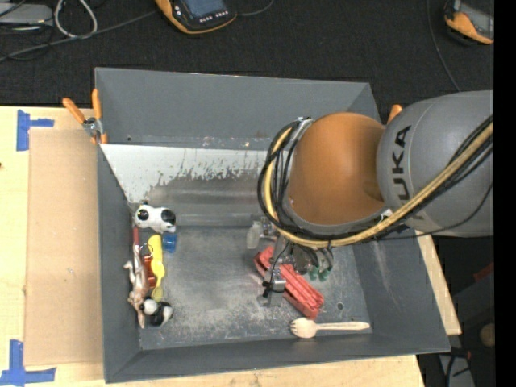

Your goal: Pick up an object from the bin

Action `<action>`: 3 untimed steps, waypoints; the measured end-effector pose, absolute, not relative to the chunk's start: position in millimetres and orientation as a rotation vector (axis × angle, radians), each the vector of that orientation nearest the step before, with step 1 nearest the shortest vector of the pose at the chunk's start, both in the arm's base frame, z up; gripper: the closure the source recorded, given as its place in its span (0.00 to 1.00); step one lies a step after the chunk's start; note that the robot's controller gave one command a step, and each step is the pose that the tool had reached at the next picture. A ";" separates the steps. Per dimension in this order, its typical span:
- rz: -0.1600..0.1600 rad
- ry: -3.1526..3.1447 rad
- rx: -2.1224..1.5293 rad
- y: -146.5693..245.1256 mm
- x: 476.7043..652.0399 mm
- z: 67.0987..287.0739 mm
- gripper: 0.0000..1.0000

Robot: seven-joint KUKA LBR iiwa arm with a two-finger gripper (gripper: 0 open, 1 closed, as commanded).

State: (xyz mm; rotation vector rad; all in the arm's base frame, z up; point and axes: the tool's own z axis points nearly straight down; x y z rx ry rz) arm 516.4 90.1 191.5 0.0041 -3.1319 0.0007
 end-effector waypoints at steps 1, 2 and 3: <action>0.000 -3.140 -0.001 89.5 518.0 196.0 0.00; -0.002 -3.141 0.197 84.9 505.0 162.4 0.00; -0.001 -3.127 0.272 -1.6 486.5 176.9 0.00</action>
Offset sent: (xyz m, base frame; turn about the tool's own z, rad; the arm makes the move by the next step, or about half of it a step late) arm -0.0354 -0.0162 -0.0867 -0.2984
